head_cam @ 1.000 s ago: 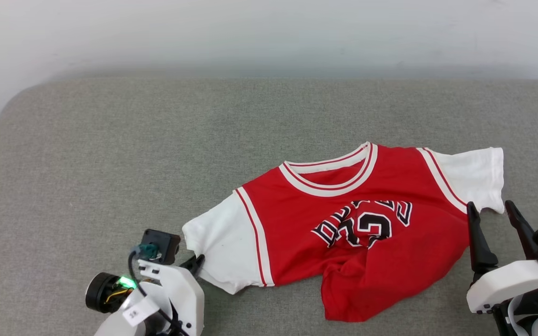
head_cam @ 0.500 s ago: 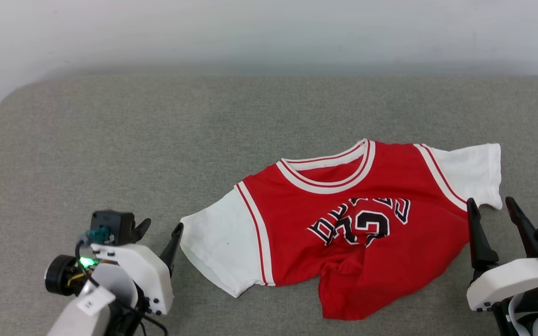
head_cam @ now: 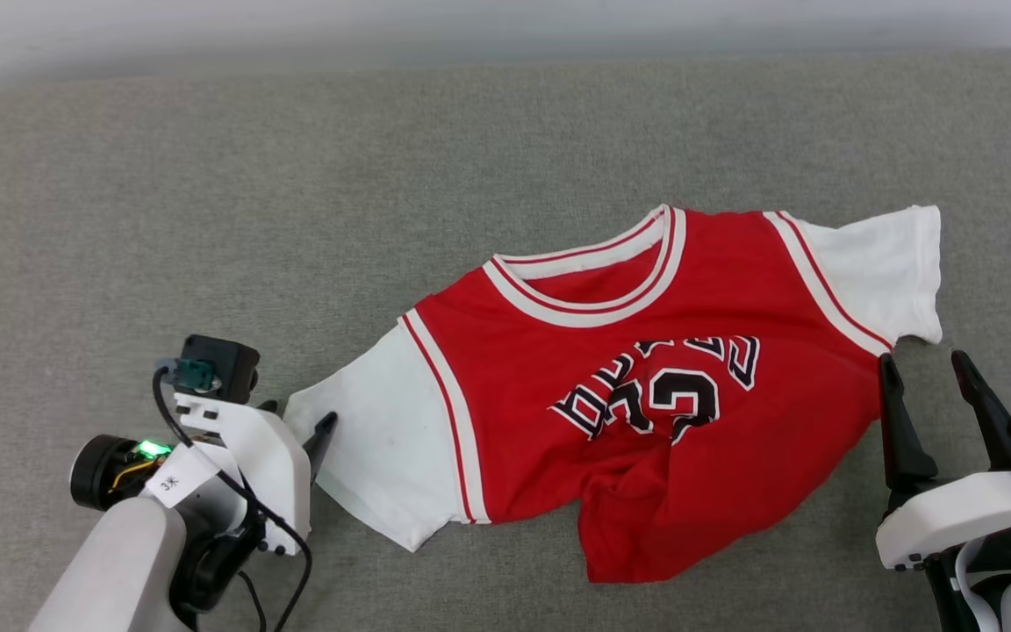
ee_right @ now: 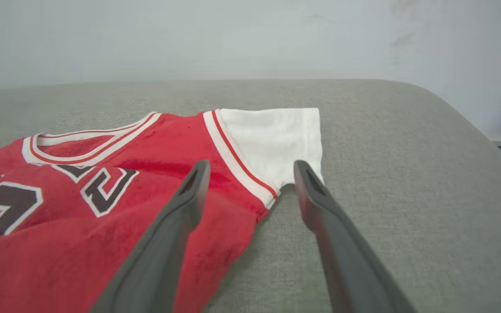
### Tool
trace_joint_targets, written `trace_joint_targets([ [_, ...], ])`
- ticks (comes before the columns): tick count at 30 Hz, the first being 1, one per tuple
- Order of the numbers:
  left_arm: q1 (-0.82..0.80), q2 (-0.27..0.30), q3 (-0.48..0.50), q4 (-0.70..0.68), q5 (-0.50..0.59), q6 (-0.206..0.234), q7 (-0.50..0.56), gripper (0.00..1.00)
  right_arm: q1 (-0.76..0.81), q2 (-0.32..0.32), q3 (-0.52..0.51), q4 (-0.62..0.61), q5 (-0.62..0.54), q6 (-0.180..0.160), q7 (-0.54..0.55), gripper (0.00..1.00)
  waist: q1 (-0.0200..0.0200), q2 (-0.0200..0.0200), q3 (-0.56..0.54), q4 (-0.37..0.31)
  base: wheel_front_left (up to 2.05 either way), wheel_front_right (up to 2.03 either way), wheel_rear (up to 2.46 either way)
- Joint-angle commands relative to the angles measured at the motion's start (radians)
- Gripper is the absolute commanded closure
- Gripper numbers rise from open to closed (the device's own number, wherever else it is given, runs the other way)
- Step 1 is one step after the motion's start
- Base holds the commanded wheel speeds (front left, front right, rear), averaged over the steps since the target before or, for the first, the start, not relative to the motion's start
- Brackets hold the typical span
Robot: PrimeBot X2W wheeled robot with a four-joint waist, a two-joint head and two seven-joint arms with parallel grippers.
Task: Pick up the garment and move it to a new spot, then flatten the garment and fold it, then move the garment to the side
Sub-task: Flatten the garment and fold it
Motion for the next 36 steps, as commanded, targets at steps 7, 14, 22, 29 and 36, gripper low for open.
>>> trace_joint_targets([
  [7, 0.007, -0.003, -0.037, 0.085, 0.027, 0.024, 0.045, 0.0, -0.018, 0.004, -0.003, -0.004, -0.003, -0.001, -0.01, 0.0, -0.0001, 0.0, 0.037, -0.022, 0.0, 0.0, 0.0],
  [14, 0.004, -0.001, -0.021, 0.102, 0.032, 0.044, -0.002, 1.0, -0.018, 0.003, -0.009, 0.003, -0.009, -0.001, -0.003, 0.0, -0.0001, 0.0, 0.014, -0.024, 0.0, 0.0, 0.0],
  [22, -0.022, 0.038, 0.056, 0.013, 0.071, 0.094, -0.175, 1.0, 0.001, -0.019, 0.027, 0.011, 0.003, -0.001, 0.075, 0.0, -0.0001, 0.0, -0.053, -0.018, 0.0, 0.0, 0.0],
  [29, 0.029, 0.069, 0.059, -0.175, 0.043, 0.064, -0.171, 1.0, -0.007, -0.089, 0.058, -0.031, 0.025, -0.001, 0.377, 0.0, -0.0001, 0.0, -0.054, 0.007, 0.0, 0.0, 0.0],
  [36, 0.091, 0.082, 0.04, -0.358, 0.011, 0.065, -0.105, 1.0, -0.167, -0.216, 0.051, -0.107, 0.101, -0.001, 0.73, 0.0, -0.0001, 0.0, 0.014, 0.06, 0.0, 0.0, 0.0],
])
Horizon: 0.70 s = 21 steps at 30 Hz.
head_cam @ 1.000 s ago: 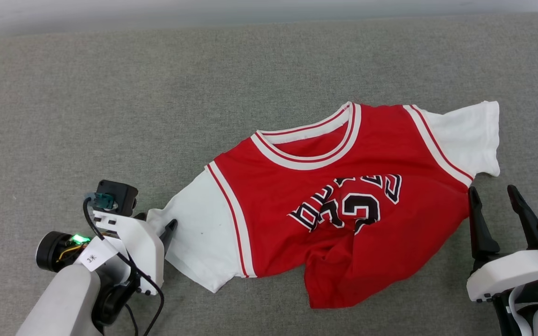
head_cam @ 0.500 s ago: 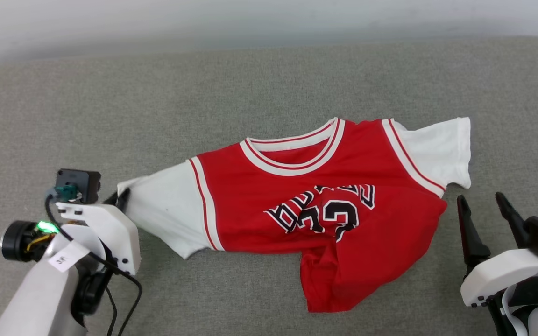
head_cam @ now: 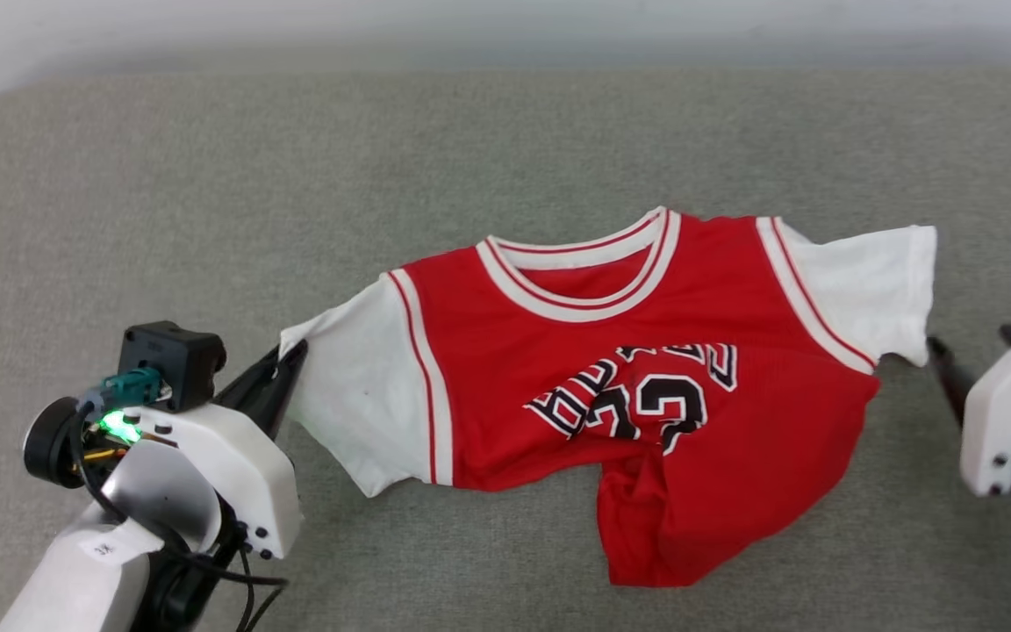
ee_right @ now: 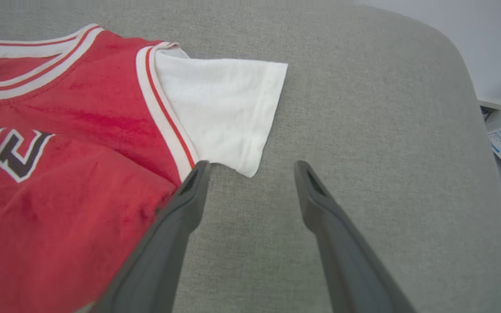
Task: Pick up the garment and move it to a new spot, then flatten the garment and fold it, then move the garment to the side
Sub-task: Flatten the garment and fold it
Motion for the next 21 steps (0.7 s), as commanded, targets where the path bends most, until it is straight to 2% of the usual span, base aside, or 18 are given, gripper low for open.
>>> trace_joint_targets([
  [1, 0.003, 0.005, 0.001, -0.026, 0.005, 0.005, 0.004, 1.0, -0.047, -0.027, 0.0, 0.001, 0.012, -0.001, 0.048, 0.0, 0.0, 0.0, 0.034, 0.03, 0.0, 0.0, 0.0],
  [5, -0.001, -0.004, -0.022, -0.095, 0.016, 0.011, 0.017, 1.0, -0.193, -0.099, -0.003, 0.054, 0.059, -0.001, 0.214, 0.0, 0.0, 0.0, 0.087, 0.074, 0.0, 0.0, 0.0],
  [9, -0.028, -0.019, -0.043, -0.123, 0.021, 0.006, 0.018, 1.0, -0.323, -0.15, 0.01, 0.145, 0.081, -0.001, 0.321, 0.0, 0.0, 0.0, 0.133, 0.116, 0.0, 0.0, 0.0],
  [15, -0.059, -0.029, -0.072, -0.124, 0.029, -0.013, 0.014, 1.0, -0.45, -0.183, 0.022, 0.28, 0.055, -0.001, 0.369, 0.0, 0.0, 0.0, 0.182, 0.165, 0.0, 0.0, 0.0],
  [21, -0.087, -0.045, -0.093, -0.109, 0.033, -0.024, 0.001, 1.0, -0.462, -0.192, 0.045, 0.393, 0.029, -0.001, 0.359, 0.0, 0.0, 0.0, 0.204, 0.194, 0.0, 0.0, 0.0],
])
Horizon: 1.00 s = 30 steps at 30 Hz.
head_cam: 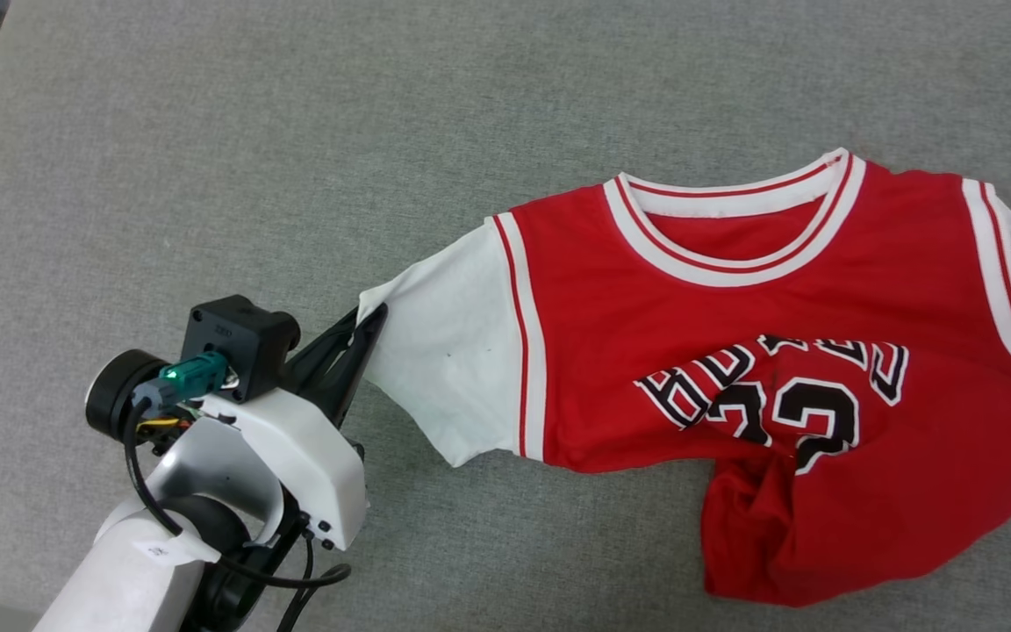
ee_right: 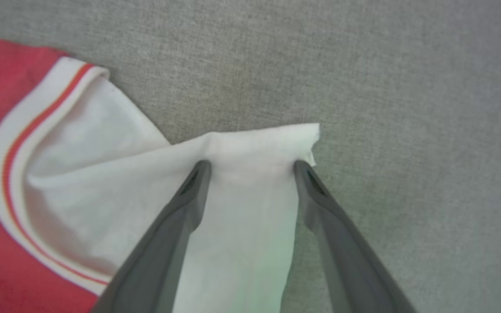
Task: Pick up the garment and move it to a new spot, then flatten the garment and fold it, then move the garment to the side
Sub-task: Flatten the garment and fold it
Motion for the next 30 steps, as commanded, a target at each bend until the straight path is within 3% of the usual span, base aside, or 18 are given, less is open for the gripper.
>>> trace_joint_targets([
  [1, -0.017, -0.007, -0.003, 0.004, 0.006, -0.005, -0.007, 1.0, 0.005, 0.0, 0.008, 0.021, -0.001, -0.001, -0.009, 0.0, -0.0001, 0.0, 0.009, 0.011, 0.0, 0.0, 0.0],
  [5, -0.024, -0.01, -0.009, 0.018, 0.002, -0.01, -0.013, 1.0, 0.049, -0.001, 0.052, 0.069, 0.02, 0.0, -0.027, 0.0, -0.0001, 0.0, 0.011, 0.02, 0.0, 0.0, 0.0],
  [6, -0.022, -0.004, -0.005, 0.033, -0.001, -0.009, -0.017, 1.0, 0.069, -0.008, 0.078, 0.091, 0.028, 0.0, -0.049, 1.0, -0.0001, 0.0, 0.005, 0.017, 0.0, 0.0, 0.0],
  [16, 0.006, 0.021, 0.046, 0.092, -0.02, 0.012, -0.046, 1.0, -0.018, 0.005, 0.0, 0.126, -0.014, -0.001, -0.332, 1.0, -0.0001, 0.0, -0.089, -0.042, 0.0, 0.0, 0.0],
  [30, 0.038, 0.095, 0.195, 0.062, -0.027, 0.067, -0.124, 1.0, -0.045, 0.003, 0.009, 0.065, 0.079, -0.002, -0.55, 1.0, -0.0001, 0.0, -0.273, -0.142, 0.0, 0.0, 0.0],
])
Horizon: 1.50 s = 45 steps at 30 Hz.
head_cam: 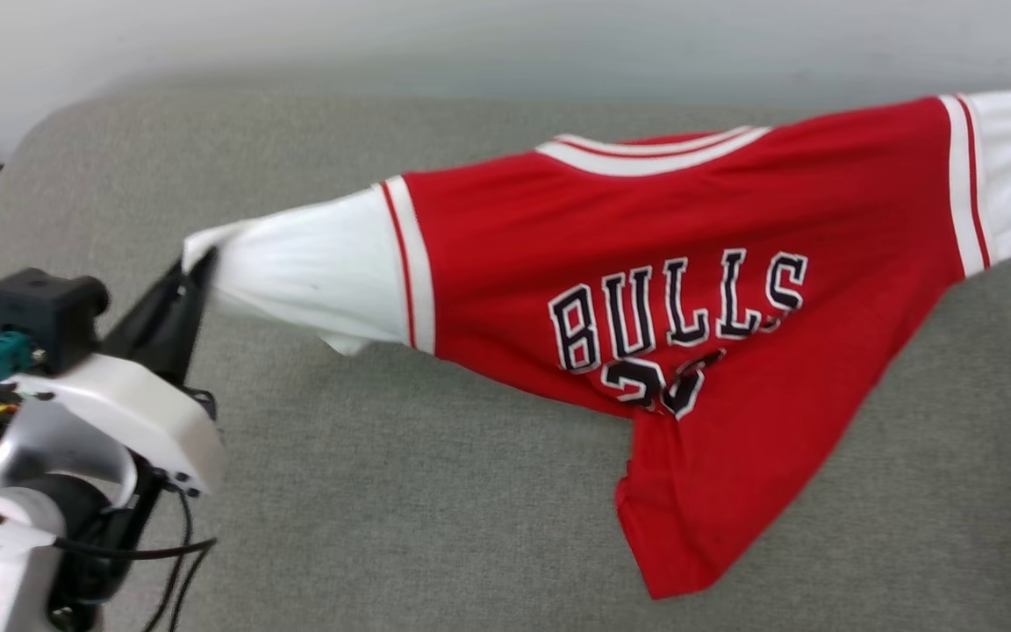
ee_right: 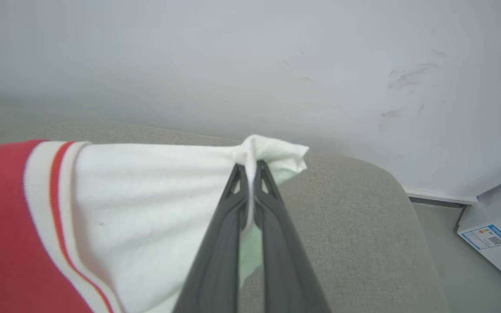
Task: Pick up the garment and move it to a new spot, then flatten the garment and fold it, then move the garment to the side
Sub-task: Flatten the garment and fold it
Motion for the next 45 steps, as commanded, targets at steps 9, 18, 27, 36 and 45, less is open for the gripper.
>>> trace_joint_targets([
  [9, 0.016, 0.047, 0.106, -0.05, 0.01, 0.029, -0.08, 1.0, 0.002, 0.004, 0.008, -0.141, 0.099, -0.002, -0.071, 1.0, 0.0001, 0.0, -0.105, -0.064, 0.0, 0.0, 0.0],
  [18, -0.02, 0.091, 0.199, -0.118, 0.014, 0.041, -0.147, 1.0, -0.032, 0.032, -0.035, -0.306, 0.156, -0.002, -0.073, 1.0, 0.0001, 0.0, -0.139, -0.086, 0.0, 0.0, 0.0],
  [27, -0.119, 0.142, 0.244, -0.105, -0.031, 0.0, -0.141, 1.0, -0.113, 0.074, -0.087, -0.338, 0.119, -0.002, -0.066, 1.0, 0.0001, 0.0, -0.062, -0.095, 0.0, 0.0, 0.0],
  [36, -0.451, 0.218, 0.177, 0.077, -0.072, -0.118, -0.094, 1.0, -0.377, 0.049, -0.089, -0.203, 0.042, -0.002, -0.108, 1.0, 0.0001, 0.0, 0.176, -0.072, 0.0, 0.0, 0.0],
  [45, -0.935, 0.223, 0.059, 0.344, -0.021, -0.199, -0.13, 1.0, -0.748, 0.017, -0.09, -0.004, -0.069, -0.003, -0.188, 1.0, 0.0001, 0.0, 0.402, -0.041, 0.0, 0.0, 0.0],
])
